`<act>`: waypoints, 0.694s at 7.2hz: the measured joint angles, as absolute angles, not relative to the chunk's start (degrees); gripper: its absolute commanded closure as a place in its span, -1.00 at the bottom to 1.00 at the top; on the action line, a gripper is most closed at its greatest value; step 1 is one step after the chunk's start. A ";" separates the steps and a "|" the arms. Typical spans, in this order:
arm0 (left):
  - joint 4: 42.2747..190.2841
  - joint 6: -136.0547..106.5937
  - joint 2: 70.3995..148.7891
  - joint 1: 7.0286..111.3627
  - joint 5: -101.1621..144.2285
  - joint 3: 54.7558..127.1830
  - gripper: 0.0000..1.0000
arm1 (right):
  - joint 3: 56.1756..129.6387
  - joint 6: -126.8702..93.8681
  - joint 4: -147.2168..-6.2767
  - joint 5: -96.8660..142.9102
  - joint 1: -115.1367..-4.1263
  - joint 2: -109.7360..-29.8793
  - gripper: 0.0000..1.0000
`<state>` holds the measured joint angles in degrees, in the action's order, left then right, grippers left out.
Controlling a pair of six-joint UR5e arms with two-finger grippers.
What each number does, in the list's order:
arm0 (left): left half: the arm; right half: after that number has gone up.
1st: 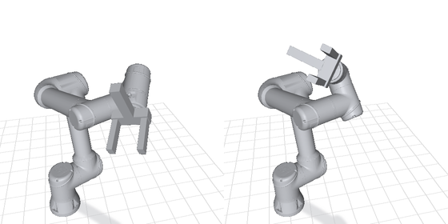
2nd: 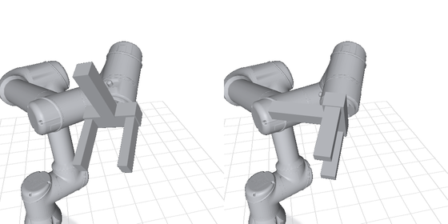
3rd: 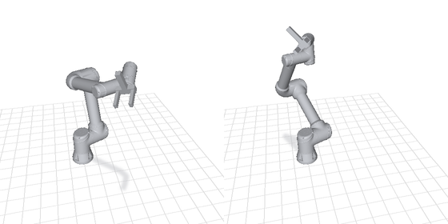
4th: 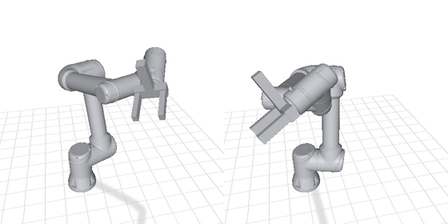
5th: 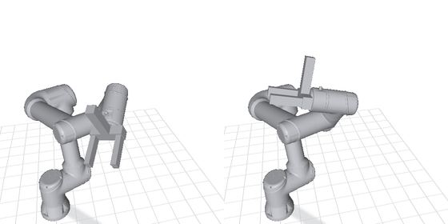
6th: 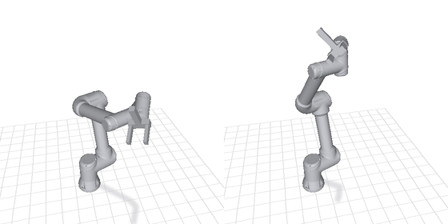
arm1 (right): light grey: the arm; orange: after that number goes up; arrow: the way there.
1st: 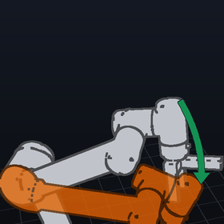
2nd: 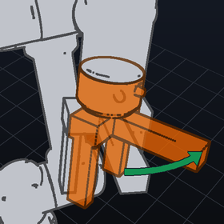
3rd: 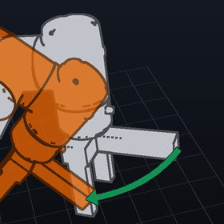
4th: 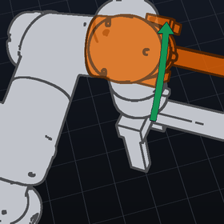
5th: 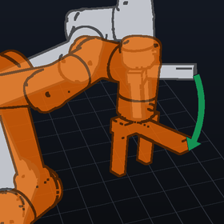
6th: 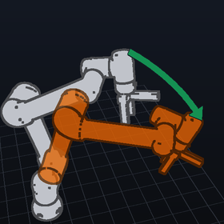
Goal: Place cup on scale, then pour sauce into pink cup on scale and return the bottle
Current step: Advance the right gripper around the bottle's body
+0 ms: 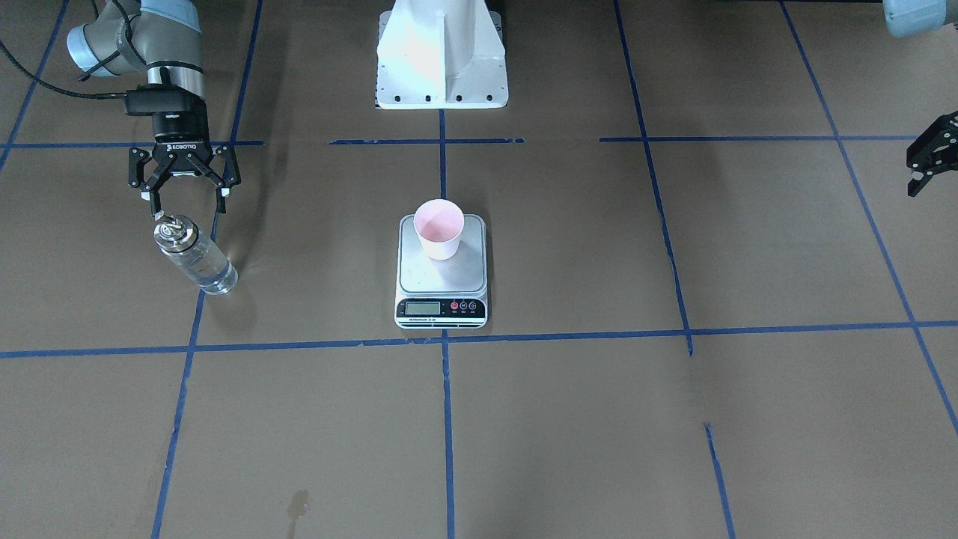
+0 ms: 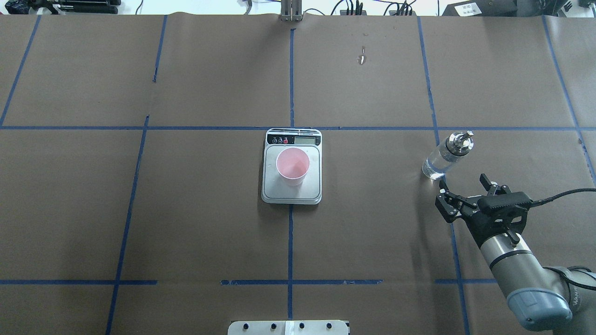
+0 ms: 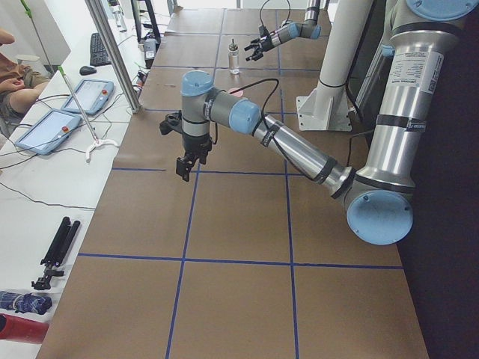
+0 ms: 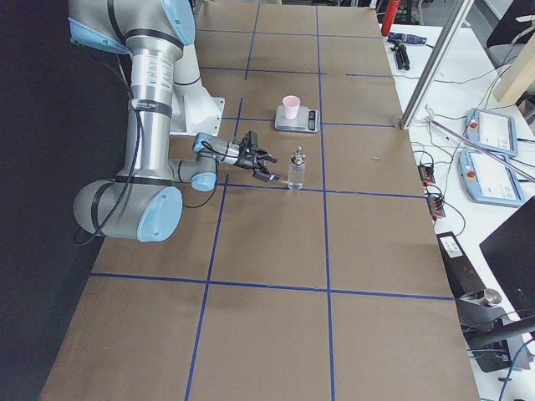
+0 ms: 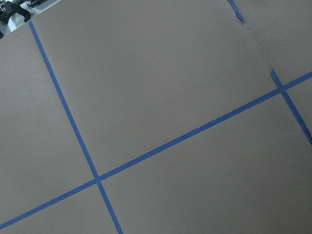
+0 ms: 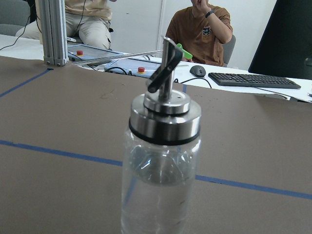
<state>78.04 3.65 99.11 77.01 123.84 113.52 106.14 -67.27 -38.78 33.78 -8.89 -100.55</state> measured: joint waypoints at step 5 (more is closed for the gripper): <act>80.00 3.45 99.07 76.99 123.78 113.10 -1.00 | 101.06 -66.98 -38.71 34.34 -11.70 -95.64 -1.00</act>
